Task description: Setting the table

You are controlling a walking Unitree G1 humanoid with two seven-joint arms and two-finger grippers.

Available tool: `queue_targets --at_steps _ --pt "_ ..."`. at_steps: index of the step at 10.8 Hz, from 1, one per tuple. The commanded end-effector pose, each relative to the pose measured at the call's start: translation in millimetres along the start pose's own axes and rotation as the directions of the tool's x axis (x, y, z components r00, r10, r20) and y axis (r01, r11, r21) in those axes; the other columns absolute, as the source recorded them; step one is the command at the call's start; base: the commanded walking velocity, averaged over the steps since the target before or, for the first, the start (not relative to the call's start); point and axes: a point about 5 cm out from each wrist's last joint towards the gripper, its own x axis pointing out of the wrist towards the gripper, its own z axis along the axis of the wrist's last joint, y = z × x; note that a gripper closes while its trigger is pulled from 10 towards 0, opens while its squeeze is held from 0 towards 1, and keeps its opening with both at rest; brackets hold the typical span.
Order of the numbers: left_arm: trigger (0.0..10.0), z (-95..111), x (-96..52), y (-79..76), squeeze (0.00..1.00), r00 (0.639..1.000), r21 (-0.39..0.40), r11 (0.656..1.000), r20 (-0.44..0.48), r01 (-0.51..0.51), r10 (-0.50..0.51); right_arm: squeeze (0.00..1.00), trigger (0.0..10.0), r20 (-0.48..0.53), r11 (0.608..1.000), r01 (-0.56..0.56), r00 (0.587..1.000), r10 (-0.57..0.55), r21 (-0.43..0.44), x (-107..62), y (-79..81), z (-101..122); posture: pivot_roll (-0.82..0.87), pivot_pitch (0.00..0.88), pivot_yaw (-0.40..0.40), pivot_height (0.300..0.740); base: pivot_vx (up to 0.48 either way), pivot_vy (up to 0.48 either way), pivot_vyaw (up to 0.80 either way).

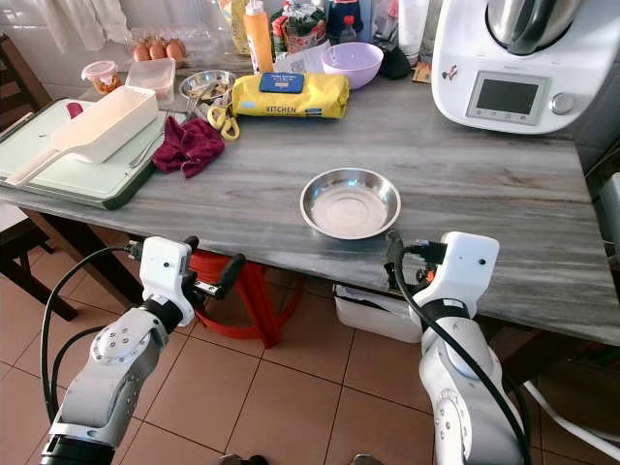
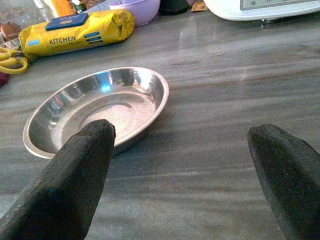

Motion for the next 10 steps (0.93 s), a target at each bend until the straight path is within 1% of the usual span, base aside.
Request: queue_targets --at_steps 1,5,6,7,8,9,10 --pt "10.0 -2 -0.7 2.0 0.0 1.0 0.015 1.0 -0.016 -0.005 0.005 0.0 10.0 0.004 1.0 -0.018 1.0 0.018 0.001 0.1 3.4 0 -0.16 0.106 0.094 0.74 0.0 0.0 0.0" --pt "10.0 -2 -0.7 2.0 0.0 1.0 0.015 1.0 -0.016 -0.005 0.005 0.0 10.0 0.004 1.0 -0.018 1.0 0.018 0.001 0.1 3.4 0 -0.16 0.106 0.094 0.74 0.0 0.0 0.0" --pt "10.0 4 2.6 4.1 0.0 0.999 0.024 0.999 -0.003 -0.036 0.036 0.0 10.0 0.062 0.999 -0.016 0.998 0.019 -0.048 -2.5 -0.1 5 -0.16 0.102 0.093 0.74 -0.292 0.0 0.0" --pt "10.0 12 6.3 6.5 0.0 0.997 0.031 0.996 0.024 -0.078 0.077 0.0 10.0 0.13 0.988 -0.002 0.991 0.022 -0.153 -5.8 -5.1 12 -0.16 0.102 0.093 0.74 -0.296 0.0 0.0" --pt "10.0 13 6.9 6.8 0.0 0.996 0.035 0.996 0.028 -0.086 0.085 0.0 10.0 0.139 0.984 0.004 0.99 0.021 -0.176 -6.4 -6.3 13 -0.16 0.103 0.093 0.74 -0.304 0.0 0.0" --pt "10.0 12 6.6 6.5 0.0 0.996 0.036 0.996 0.025 -0.084 0.083 0.0 10.0 0.137 0.983 0.011 0.99 0.014 -0.181 -6.5 -7.2 12 -0.16 0.103 0.093 0.74 -0.307 0.0 0.0" --pt "10.0 11 6.0 6.3 0.0 0.996 0.038 0.996 0.019 -0.082 0.081 0.0 10.0 0.129 0.977 0.04 0.992 -0.013 -0.208 -5.7 -9.5 10 -0.16 0.105 0.093 0.74 -0.307 0.0 0.0"
